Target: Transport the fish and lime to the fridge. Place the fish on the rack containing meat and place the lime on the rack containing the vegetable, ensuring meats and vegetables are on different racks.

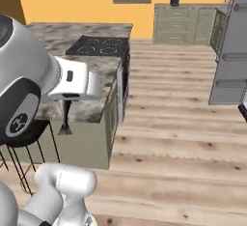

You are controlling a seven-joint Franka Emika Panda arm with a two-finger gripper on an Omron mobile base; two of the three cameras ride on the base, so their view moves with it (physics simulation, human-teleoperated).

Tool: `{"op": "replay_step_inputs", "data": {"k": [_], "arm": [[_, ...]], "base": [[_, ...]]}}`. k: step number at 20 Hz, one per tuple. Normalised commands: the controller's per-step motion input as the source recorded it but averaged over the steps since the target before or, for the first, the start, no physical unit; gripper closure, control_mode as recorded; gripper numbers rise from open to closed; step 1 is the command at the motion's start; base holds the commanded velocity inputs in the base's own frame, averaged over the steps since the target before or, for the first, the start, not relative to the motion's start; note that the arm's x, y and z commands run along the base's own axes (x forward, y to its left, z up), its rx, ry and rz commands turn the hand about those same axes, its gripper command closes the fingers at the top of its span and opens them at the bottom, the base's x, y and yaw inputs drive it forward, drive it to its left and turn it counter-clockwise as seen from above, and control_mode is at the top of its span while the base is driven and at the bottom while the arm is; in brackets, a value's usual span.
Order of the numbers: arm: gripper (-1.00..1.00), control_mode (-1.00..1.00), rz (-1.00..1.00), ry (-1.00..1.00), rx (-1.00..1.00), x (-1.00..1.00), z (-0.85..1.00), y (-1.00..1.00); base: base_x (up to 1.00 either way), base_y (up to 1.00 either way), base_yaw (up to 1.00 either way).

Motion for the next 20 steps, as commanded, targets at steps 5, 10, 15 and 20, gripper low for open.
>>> {"op": "replay_step_inputs", "data": {"k": [5, 10, 15, 20], "arm": [[1.0, 1.0, 0.0, 0.0, 0.0, 0.0, 0.0, 0.0], [1.0, 1.0, 0.0, 0.0, 0.0, 0.0, 0.0, 0.0], [1.0, 1.0, 0.0, 0.0, 0.0, 0.0, 0.0, 0.0], [1.0, 1.0, 0.0, 0.0, 0.0, 0.0, 0.0, 0.0]], "base": [[0.35, -1.0, -0.22], [0.8, -1.0, -0.2], [1.0, -0.39, -0.06], [1.0, -0.41, -0.02]]}}
